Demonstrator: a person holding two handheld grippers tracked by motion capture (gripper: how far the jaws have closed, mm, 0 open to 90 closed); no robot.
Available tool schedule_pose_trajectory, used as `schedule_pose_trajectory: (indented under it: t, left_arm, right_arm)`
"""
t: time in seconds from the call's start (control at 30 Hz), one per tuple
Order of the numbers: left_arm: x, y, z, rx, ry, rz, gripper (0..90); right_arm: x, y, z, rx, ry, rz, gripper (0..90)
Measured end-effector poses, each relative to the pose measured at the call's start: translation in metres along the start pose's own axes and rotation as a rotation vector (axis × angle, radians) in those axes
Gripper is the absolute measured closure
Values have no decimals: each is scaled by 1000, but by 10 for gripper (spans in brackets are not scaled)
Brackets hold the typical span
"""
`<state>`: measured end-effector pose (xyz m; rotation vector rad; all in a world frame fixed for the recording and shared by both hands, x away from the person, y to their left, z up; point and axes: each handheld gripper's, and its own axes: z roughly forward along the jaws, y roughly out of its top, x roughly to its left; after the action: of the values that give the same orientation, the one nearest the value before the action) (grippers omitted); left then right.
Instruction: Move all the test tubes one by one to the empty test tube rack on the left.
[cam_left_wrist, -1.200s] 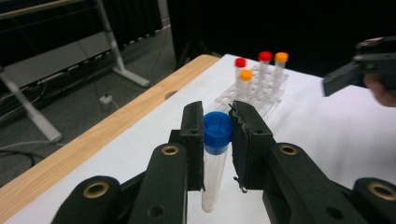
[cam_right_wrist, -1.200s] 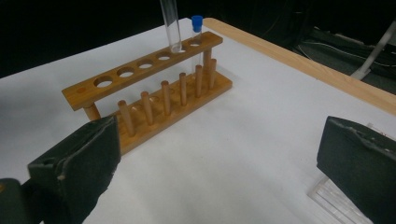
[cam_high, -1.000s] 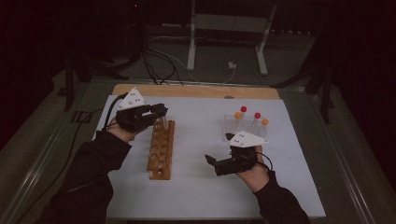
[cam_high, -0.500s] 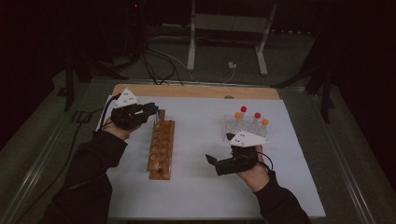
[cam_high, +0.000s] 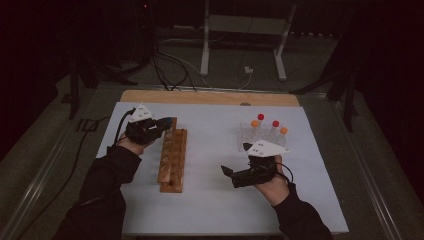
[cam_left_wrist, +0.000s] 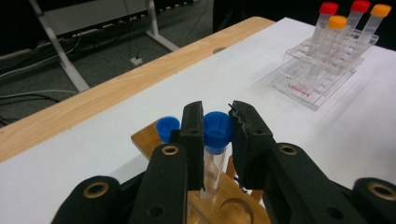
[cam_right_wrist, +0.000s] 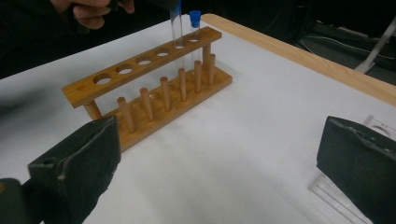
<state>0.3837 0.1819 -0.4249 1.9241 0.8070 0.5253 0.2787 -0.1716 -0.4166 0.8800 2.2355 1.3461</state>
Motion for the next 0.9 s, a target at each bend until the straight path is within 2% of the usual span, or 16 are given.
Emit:
schedule_pose_trajectory:
  t: [0.23, 0.53, 0.83, 0.9]
  left_arm:
    - [2, -11, 6, 12, -1, -21, 769]
    - [2, -18, 12, 43, -7, -24, 769]
    - [1, -17, 11, 61, -9, -17, 763]
    - [1, -16, 9, 44, -28, -20, 729]
  right_arm:
    - [0, 0, 0, 10, 9, 1, 0]
    - [0, 0, 0, 5, 10, 2, 0]
    - [0, 2, -2, -2, 13, -9, 0]
    - [1, 4, -3, -9, 7, -15, 0]
